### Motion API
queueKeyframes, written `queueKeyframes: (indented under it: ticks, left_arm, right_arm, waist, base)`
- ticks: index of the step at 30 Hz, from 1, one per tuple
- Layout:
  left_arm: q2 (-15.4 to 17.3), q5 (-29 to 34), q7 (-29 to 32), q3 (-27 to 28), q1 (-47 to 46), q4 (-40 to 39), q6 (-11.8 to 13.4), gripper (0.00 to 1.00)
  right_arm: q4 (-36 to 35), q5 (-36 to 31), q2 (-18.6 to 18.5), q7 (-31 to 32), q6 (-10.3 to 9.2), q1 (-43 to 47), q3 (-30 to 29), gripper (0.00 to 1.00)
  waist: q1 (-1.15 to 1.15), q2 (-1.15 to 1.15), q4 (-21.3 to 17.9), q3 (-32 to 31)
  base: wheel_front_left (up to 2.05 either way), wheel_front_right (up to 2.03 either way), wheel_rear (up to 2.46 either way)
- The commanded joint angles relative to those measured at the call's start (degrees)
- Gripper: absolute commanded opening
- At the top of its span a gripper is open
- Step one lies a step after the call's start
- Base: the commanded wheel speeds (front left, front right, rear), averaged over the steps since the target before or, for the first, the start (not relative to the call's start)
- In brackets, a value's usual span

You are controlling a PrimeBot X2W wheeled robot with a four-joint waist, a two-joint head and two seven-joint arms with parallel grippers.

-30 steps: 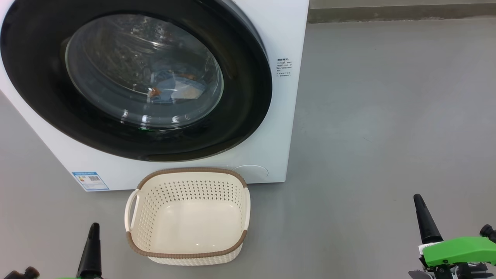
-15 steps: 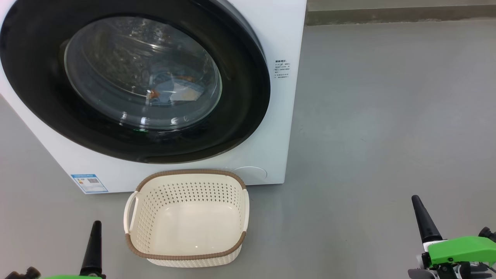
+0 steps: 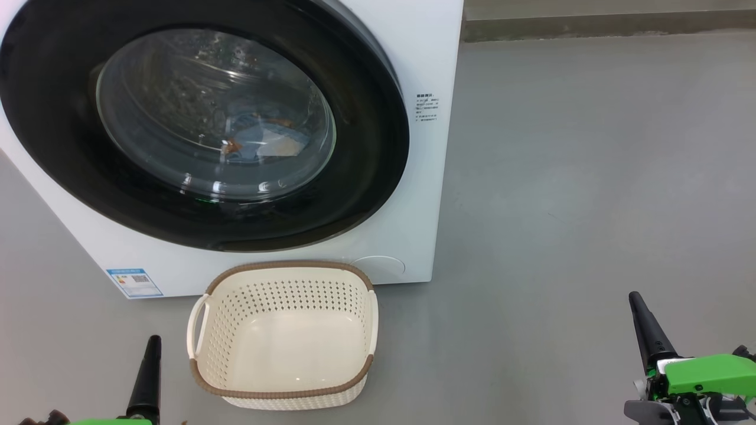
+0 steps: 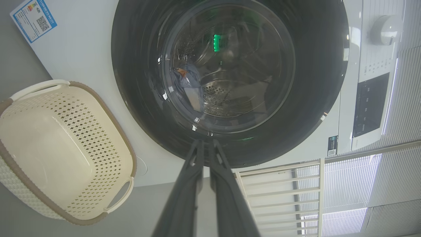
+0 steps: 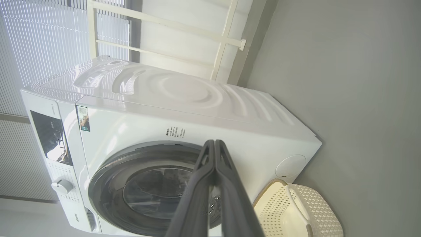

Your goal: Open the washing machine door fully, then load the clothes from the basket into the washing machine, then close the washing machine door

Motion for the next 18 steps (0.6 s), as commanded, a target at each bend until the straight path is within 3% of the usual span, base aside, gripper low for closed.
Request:
queueKeyframes:
  ticks: [1, 18]
  left_arm:
    - [0.6, -1.5, 0.5, 1.9, -2.8, -0.9, -0.1, 0.0]
    - [-1.1, -10.2, 3.4, 3.3, -3.6, -0.6, -0.1, 0.0]
  right_arm:
    - [-1.3, 1.4, -0.4, 0.5, 0.04, -2.8, 0.8, 0.0]
    - [-0.7, 10.4, 0.2, 3.4, 0.01, -3.8, -0.1, 0.0]
  waist:
    - [0.0, 0.0, 0.0, 0.0]
    - [0.0, 0.0, -0.4, -0.5]
  base:
    - [0.0, 0.0, 0.0]
    - [0.0, 0.0, 0.0]
